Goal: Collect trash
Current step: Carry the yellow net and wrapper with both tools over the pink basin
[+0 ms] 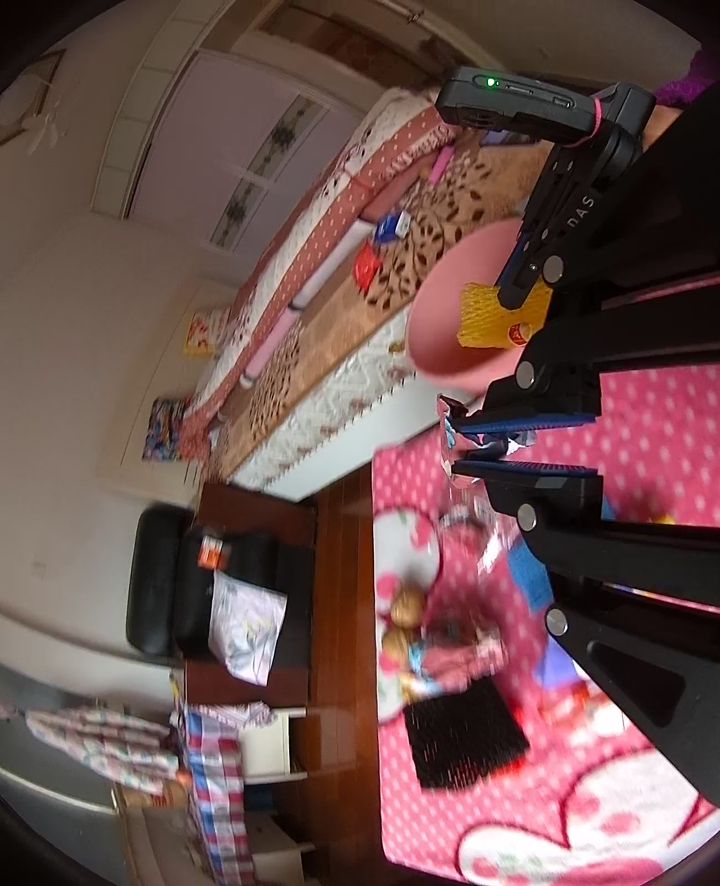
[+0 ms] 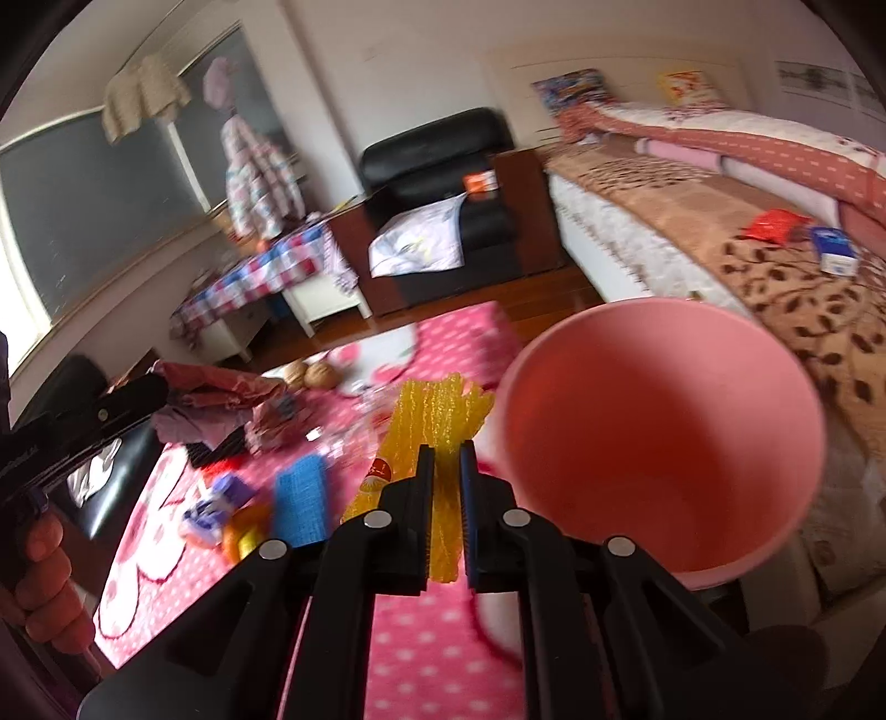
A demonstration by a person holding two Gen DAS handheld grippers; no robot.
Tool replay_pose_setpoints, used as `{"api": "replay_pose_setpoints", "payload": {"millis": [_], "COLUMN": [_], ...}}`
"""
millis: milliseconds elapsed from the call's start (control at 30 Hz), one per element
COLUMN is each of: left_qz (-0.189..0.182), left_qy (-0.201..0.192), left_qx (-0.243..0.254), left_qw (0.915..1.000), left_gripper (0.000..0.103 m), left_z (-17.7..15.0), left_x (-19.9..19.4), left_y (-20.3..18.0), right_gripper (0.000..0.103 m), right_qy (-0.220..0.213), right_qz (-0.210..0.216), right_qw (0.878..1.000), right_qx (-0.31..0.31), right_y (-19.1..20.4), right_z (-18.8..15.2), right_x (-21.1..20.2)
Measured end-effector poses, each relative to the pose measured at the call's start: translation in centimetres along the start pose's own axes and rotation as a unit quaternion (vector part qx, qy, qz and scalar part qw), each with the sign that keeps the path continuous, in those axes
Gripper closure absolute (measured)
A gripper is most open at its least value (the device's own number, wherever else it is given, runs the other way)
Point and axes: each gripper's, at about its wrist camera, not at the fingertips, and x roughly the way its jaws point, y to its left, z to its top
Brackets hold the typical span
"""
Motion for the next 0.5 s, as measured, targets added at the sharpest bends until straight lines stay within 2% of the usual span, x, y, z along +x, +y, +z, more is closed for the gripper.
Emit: {"api": "replay_pose_setpoints", "payload": {"millis": [233, 500], "left_qz": [-0.039, -0.068], "left_qy": [0.019, 0.038], "left_qx": [0.026, 0.057], "left_qw": [0.9987, 0.9953], "left_gripper": [0.094, 0.094], "left_z": [0.9, 1.4], "left_x": [2.7, 5.5], "left_y": [-4.3, -8.4], "right_gripper": [0.094, 0.094], "right_qy": [-0.016, -0.015], "right_qz": [-0.038, -0.062], "right_qw": [0.999, 0.997], "right_qx": [0.030, 0.048], "right_y": [-4.1, -6.7], "right_z": [0.7, 0.9], "right_x": [-0.7, -0.1]}}
